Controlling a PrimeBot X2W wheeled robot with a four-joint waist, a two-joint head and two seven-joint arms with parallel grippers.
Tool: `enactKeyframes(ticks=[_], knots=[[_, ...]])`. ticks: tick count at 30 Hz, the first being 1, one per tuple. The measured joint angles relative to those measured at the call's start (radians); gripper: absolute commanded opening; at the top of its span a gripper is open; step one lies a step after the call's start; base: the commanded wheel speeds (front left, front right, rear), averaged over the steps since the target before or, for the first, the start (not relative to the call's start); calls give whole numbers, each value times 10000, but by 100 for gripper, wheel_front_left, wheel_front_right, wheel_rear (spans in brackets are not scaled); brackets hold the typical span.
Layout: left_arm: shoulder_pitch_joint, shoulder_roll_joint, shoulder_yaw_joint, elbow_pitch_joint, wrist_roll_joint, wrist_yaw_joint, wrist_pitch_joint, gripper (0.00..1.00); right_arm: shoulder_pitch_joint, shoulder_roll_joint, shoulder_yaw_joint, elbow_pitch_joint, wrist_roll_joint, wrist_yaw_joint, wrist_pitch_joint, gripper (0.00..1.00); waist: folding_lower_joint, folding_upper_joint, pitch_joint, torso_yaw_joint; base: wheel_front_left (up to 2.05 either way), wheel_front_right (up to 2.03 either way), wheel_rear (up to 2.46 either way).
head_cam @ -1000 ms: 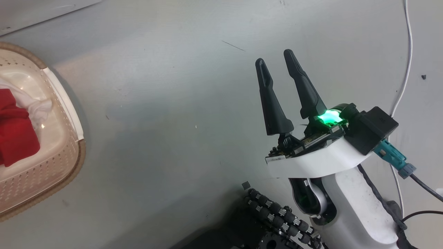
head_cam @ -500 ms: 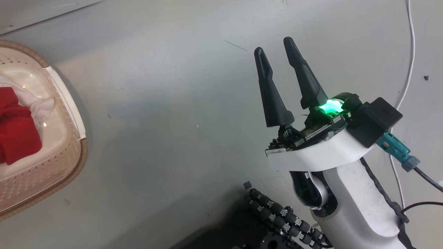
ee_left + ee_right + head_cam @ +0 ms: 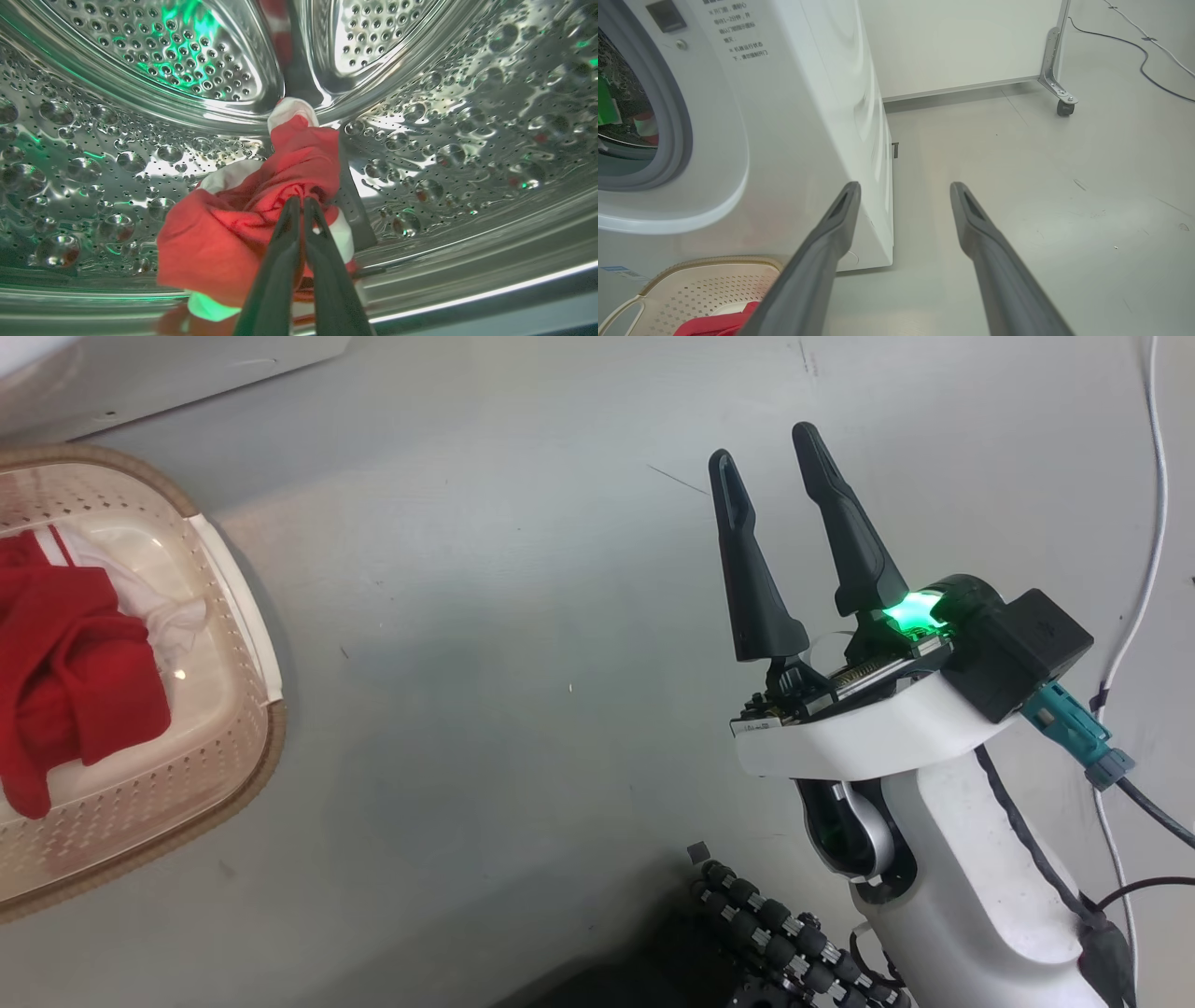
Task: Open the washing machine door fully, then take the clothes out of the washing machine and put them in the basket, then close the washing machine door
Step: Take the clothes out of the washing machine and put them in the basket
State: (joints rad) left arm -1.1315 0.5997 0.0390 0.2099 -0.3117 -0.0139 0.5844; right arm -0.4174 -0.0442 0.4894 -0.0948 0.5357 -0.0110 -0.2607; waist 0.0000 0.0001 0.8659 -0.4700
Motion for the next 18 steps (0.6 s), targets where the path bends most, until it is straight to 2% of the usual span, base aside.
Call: enactKeyframes(ticks=[2, 4, 12, 18], knots=[[362, -288, 155, -196, -199, 17, -577, 0, -3, 0, -35, 63, -144, 0, 0, 100, 0, 0, -134, 125, 0, 0, 0], [666, -320, 132, -324, -109, 21, -991, 0, -3, -2, -111, 107, -303, -2, 0, 100, 0, 0, -232, 211, 0, 0, 0], [1787, -1350, 571, -554, -462, 412, -2541, 0, -1, -12, -382, 339, -784, 6, 0, 100, 0, 0, -723, 582, 0, 0, 0], [2594, -1728, 564, -803, -474, 454, -3465, 0, 24, -13, -560, 520, -1085, 8, 0, 100, 0, 0, -1123, 815, 0, 0, 0]])
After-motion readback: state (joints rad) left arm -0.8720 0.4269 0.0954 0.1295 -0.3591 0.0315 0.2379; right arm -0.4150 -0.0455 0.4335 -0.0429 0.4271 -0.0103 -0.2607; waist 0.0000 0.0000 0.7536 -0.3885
